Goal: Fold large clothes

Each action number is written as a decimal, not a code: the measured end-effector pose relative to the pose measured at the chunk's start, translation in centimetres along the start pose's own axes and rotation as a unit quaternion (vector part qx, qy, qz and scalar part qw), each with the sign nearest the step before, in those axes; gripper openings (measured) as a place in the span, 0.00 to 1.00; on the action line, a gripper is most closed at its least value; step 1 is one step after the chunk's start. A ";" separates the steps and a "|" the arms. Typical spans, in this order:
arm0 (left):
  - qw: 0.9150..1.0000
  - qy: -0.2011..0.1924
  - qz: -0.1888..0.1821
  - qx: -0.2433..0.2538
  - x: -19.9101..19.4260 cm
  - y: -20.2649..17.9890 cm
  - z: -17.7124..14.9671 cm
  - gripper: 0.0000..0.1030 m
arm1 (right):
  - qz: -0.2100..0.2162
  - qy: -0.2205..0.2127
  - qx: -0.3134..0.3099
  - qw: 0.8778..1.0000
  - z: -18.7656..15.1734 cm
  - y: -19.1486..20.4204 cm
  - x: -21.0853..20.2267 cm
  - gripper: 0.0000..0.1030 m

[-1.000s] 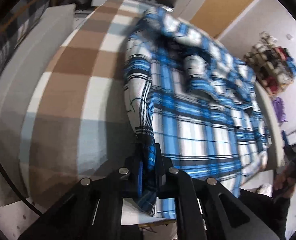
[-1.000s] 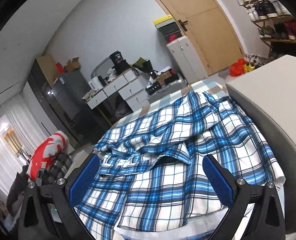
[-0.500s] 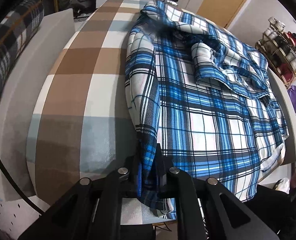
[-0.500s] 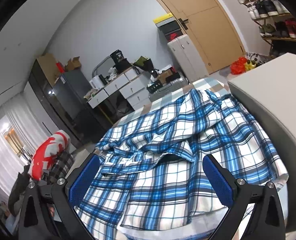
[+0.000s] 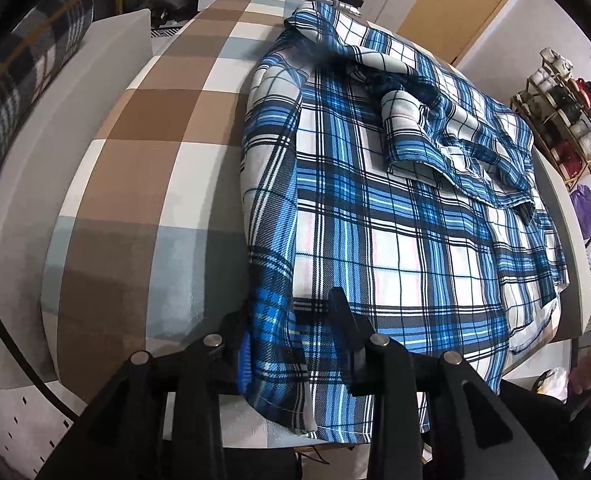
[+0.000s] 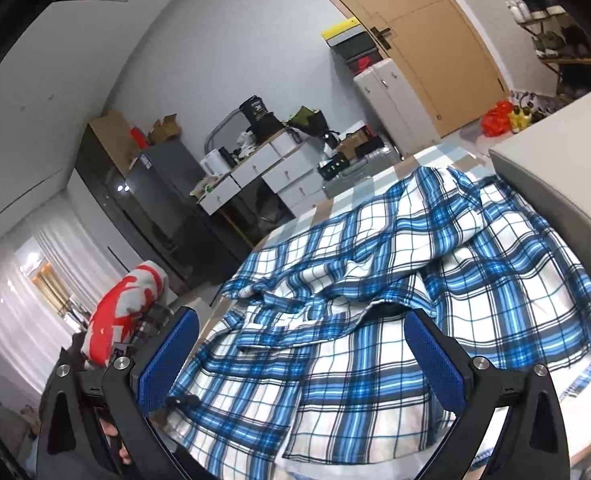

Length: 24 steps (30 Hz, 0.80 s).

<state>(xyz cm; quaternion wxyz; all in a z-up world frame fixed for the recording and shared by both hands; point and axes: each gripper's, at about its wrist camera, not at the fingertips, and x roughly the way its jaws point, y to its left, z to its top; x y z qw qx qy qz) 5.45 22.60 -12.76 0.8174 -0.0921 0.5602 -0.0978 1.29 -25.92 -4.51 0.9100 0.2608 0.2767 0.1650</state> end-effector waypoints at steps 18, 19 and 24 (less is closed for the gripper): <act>0.999 0.000 -0.022 0.036 0.1 -0.5 0.1 0.42 | -0.013 0.018 0.032 0.999 0.9 -3.6 0.8 1.00; 0.999 -0.002 -0.023 0.035 -0.1 -0.5 0.1 0.42 | -0.011 0.016 0.035 0.999 0.9 -3.8 0.6 1.00; 0.999 -0.014 -0.029 0.037 -0.7 -0.4 -0.2 0.08 | -0.031 0.011 0.040 0.999 0.9 -4.0 0.1 1.00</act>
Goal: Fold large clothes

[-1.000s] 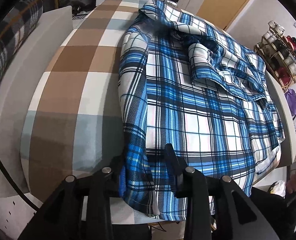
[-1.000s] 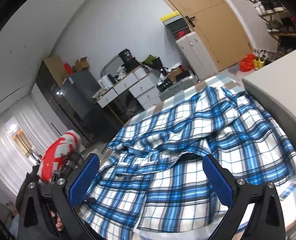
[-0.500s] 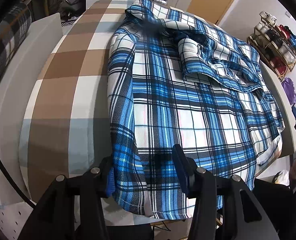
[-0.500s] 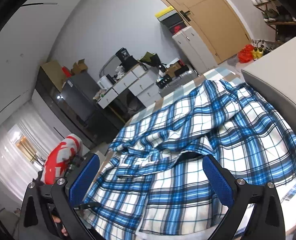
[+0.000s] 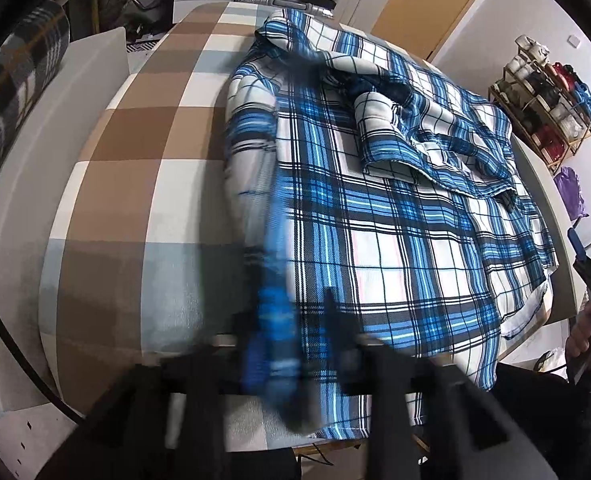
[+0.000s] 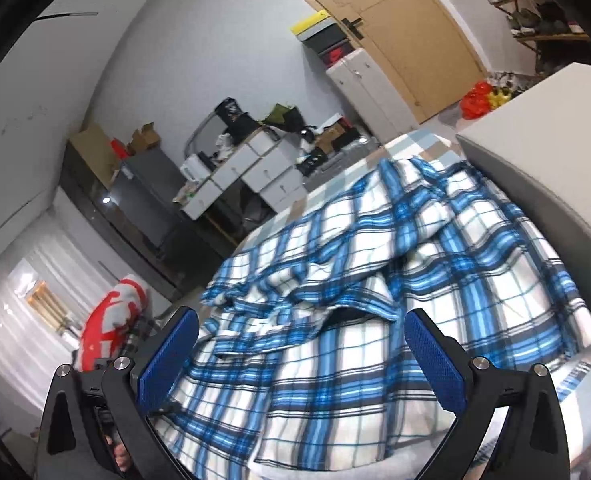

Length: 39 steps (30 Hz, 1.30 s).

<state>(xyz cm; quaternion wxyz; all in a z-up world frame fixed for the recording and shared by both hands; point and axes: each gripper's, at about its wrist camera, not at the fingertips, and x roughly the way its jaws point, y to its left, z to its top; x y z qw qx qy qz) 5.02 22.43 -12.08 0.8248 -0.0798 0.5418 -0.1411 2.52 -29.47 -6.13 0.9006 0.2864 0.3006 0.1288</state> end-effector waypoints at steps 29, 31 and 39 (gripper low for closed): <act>0.997 -0.007 -0.065 -0.051 -0.4 1.8 0.0 0.05 | -0.208 0.011 0.175 0.962 -0.8 -10.2 -3.2 0.99; 0.996 -0.017 -0.067 -0.048 -0.1 2.0 0.1 0.05 | -0.224 0.023 0.153 0.962 -0.8 -9.9 -2.2 1.00; 0.997 -0.010 -0.052 -0.057 0.1 2.5 0.0 0.05 | -0.270 0.044 0.059 0.960 -0.7 -8.5 0.3 0.91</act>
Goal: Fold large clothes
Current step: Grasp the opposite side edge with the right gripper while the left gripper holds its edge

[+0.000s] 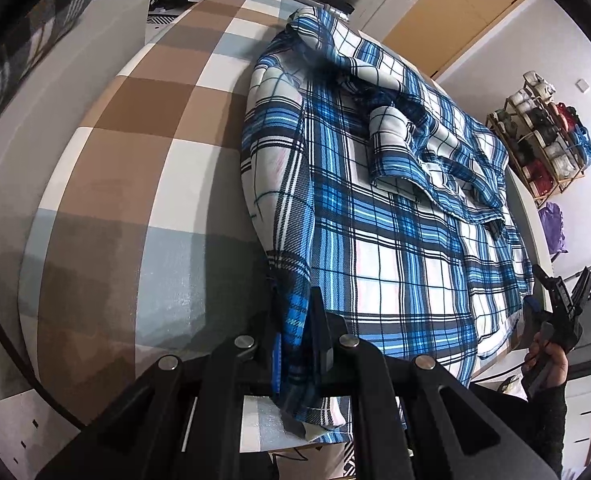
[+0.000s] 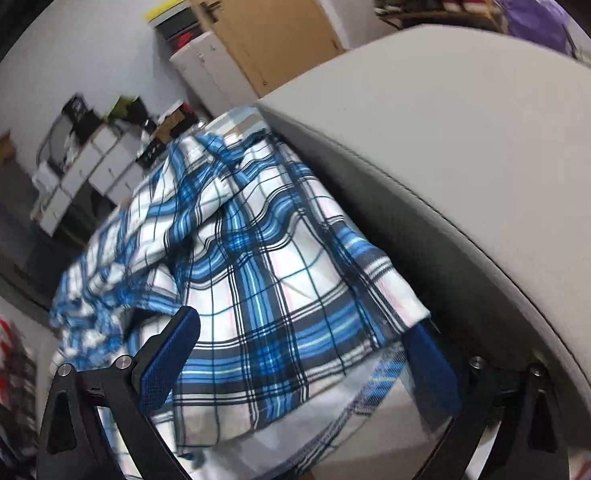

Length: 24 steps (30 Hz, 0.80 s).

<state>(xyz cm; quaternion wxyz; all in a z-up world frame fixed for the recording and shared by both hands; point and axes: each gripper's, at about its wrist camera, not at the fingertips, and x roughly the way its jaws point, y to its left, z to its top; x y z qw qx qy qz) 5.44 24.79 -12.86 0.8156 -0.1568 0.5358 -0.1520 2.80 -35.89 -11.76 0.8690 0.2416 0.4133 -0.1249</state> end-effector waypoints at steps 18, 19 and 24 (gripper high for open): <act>1.000 0.001 0.029 0.012 0.6 -0.6 0.3 0.05 | 0.089 -0.026 -0.031 0.995 0.0 0.5 -2.2 0.07; 1.000 0.001 0.025 0.013 0.6 -0.7 0.2 0.05 | 0.090 -0.021 -0.027 0.995 0.1 0.4 -1.9 0.07; 0.999 -0.002 -0.051 0.003 0.1 -0.2 0.5 0.05 | 0.129 0.004 -0.041 0.991 -0.1 1.2 -0.7 0.07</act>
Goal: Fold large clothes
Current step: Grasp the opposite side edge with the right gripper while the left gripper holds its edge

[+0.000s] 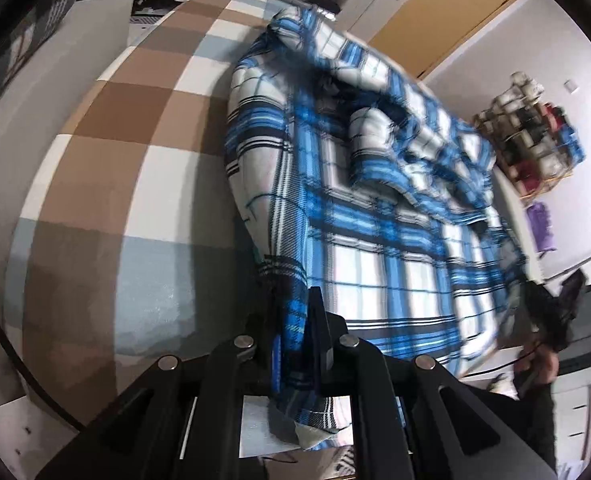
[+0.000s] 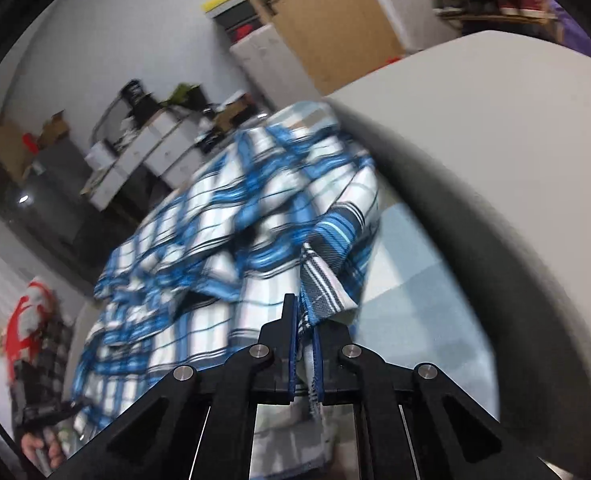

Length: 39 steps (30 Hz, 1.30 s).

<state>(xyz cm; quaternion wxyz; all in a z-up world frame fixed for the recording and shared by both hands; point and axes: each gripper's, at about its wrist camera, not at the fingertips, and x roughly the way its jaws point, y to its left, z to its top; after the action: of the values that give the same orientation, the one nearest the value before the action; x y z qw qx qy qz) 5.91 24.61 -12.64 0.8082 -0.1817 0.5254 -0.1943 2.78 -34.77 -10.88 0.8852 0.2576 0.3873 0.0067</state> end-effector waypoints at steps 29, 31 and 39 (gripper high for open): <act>1.000 0.012 0.000 0.000 0.6 -0.5 -0.1 0.63 | -0.053 0.002 0.001 0.999 0.2 -0.9 1.3 0.08; 1.000 0.011 0.007 0.007 0.7 -0.8 -0.2 0.63 | -0.052 0.001 0.010 0.999 0.2 -1.2 1.1 0.06; 0.999 0.005 0.038 -0.034 0.7 0.9 0.2 0.06 | -0.050 0.008 0.023 0.998 0.3 -1.8 1.1 0.02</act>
<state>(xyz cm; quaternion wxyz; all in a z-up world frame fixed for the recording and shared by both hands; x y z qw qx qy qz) 6.44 25.10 -13.56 0.8053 -0.1884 0.5427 -0.1464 3.44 -36.23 -12.23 0.8751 0.2581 0.4070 -0.0439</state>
